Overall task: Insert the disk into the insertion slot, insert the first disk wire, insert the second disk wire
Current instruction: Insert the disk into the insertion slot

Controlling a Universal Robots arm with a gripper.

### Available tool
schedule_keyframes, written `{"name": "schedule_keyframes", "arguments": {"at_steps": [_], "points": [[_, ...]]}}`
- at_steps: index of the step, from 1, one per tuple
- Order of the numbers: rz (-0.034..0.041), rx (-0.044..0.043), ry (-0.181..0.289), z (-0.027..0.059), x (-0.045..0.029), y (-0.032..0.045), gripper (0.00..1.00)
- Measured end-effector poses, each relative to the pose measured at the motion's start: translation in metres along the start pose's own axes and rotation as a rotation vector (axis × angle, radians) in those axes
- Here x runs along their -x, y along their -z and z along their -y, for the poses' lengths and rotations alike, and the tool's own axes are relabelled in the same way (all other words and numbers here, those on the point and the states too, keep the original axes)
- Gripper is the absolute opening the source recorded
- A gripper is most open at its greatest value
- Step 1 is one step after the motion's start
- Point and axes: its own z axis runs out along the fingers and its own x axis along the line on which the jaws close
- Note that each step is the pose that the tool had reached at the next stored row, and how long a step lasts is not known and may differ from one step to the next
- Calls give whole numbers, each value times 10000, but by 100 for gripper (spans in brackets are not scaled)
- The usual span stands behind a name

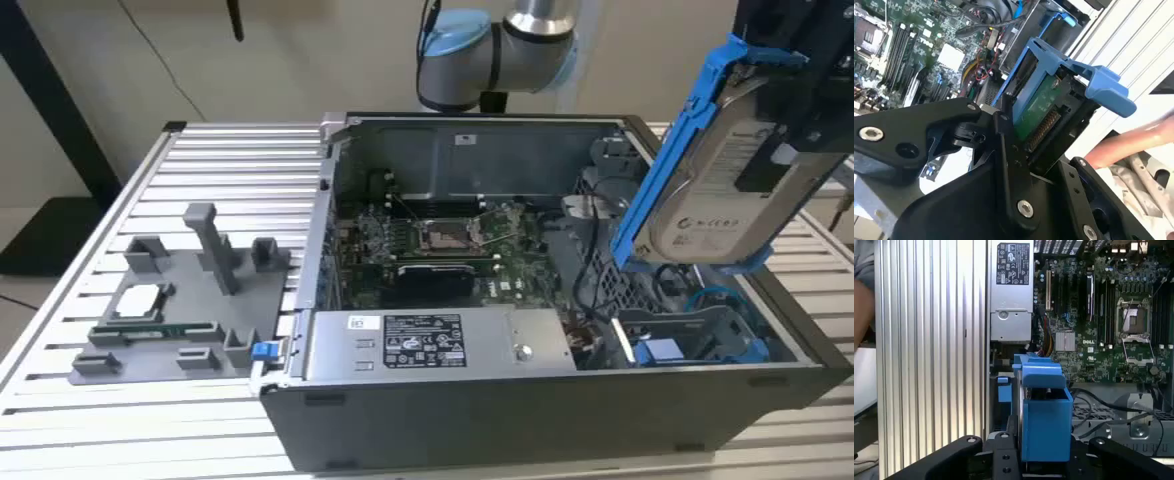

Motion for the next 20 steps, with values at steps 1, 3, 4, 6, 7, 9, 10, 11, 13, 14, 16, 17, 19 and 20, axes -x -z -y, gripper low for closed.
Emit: {"name": "schedule_keyframes", "arguments": {"at_steps": [1,3,4,6,7,9,10,11,13,14,16,17,19,20], "points": [[0,1,0,0,0,0,0],[0,1,0,0,0,0,0],[0,1,0,0,0,0,0],[0,0,0,0,0,0,0],[0,0,0,0,0,0,0],[0,1,0,0,0,0,0],[0,0,0,0,0,0,0],[0,0,0,0,0,0,0],[-1,-4,0,0,0,-1,0],[5,-20,1,1,0,-6,0],[28,-111,0,0,0,-19,0],[41,-161,1,1,-1,-26,0],[66,-267,1,2,-2,-44,0],[70,-304,1,2,-2,-57,0]]}}
